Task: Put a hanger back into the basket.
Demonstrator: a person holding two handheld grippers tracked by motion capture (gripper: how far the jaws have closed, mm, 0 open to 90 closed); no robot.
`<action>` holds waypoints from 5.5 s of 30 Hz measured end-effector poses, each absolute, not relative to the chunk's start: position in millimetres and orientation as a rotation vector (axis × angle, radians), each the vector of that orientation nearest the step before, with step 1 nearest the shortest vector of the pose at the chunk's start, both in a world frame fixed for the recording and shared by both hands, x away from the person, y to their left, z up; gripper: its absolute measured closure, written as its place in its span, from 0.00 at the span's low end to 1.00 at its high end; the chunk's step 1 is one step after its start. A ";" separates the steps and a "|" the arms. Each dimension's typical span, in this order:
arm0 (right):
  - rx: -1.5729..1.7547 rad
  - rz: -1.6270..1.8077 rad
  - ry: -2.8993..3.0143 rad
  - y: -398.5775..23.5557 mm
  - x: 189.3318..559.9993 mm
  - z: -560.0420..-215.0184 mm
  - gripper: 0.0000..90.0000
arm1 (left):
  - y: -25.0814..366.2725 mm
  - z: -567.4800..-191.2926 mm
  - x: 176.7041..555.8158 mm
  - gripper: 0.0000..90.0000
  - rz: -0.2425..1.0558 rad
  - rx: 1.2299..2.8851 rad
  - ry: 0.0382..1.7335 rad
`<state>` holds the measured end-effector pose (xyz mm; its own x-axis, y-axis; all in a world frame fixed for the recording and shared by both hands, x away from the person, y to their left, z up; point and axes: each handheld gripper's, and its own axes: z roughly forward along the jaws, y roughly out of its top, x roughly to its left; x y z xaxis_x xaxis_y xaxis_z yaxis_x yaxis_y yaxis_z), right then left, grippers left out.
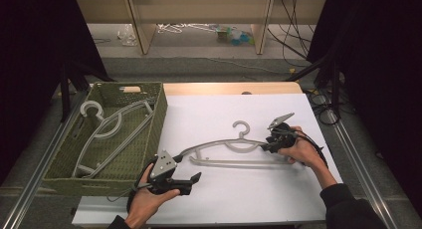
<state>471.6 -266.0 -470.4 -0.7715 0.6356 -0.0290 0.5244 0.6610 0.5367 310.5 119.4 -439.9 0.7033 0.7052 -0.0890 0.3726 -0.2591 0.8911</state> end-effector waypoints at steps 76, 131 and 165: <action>0.184 0.639 2.637 -243.5 392.4 -388.6 0.90 | 18.1 -431.2 438.4 0.77 0.078 2.239 0.569; 0.847 1.162 2.309 -301.6 354.2 -396.3 0.27 | 101.3 -305.1 409.3 0.91 0.411 2.031 0.711; 0.870 1.180 2.348 -303.7 345.7 -406.2 0.27 | 296.4 -287.2 417.6 0.91 0.769 1.894 0.996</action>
<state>345.7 -303.7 -406.2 -0.7402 0.6704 -0.0511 0.3590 0.4583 0.8131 417.6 296.4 -287.2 0.4957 0.8588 0.1293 0.3431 -0.3304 0.8792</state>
